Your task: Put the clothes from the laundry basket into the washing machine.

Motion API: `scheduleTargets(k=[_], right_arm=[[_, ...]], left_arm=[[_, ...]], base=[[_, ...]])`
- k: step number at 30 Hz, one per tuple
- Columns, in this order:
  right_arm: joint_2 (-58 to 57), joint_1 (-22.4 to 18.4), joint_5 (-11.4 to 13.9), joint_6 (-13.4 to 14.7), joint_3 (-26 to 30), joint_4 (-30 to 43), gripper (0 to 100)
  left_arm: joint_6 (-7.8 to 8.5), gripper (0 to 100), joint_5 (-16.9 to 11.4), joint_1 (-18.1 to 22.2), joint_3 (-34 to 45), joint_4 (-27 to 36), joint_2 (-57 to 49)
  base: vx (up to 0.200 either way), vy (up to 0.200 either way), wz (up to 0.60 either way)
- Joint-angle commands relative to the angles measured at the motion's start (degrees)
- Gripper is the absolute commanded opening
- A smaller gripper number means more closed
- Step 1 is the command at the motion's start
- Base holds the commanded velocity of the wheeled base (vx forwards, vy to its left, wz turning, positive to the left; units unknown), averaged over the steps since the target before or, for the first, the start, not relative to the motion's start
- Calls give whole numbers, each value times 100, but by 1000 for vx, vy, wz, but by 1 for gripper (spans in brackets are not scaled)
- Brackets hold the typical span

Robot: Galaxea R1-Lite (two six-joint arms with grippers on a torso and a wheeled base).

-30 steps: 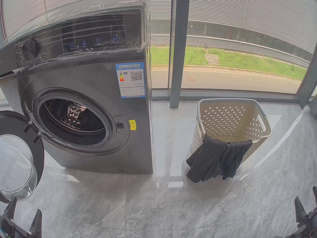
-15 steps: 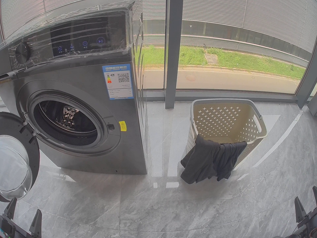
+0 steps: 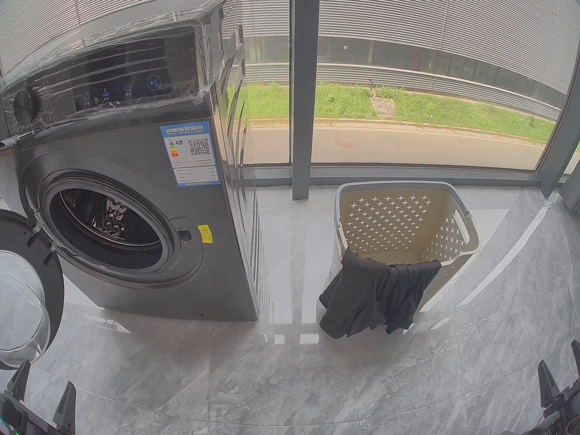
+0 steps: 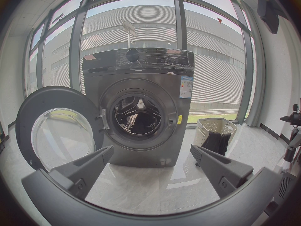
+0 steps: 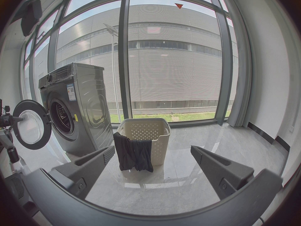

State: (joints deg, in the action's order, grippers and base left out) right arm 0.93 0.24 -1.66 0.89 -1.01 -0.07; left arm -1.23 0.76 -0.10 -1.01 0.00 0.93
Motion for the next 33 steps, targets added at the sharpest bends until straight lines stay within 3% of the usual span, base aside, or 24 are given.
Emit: scheduleTargets(k=[1, 10, 28, 33], right_arm=[[-93, 2, -1, -1, 101, -1, 100], [-93, 2, -1, -1, 101, -1, 100], [-93, 2, -1, -1, 101, -1, 100], [-93, 2, -1, -1, 101, -1, 100]], left_arm=[[0, 100, 4, 1, 101, 0, -93], [9, 100, 12, 1, 101, 0, -93], [9, 100, 12, 1, 101, 0, -93], [18, 100, 12, 1, 101, 0, -93]], base=[[0, -200, 0], [0, -200, 0], [0, 0, 0], [0, -200, 0]])
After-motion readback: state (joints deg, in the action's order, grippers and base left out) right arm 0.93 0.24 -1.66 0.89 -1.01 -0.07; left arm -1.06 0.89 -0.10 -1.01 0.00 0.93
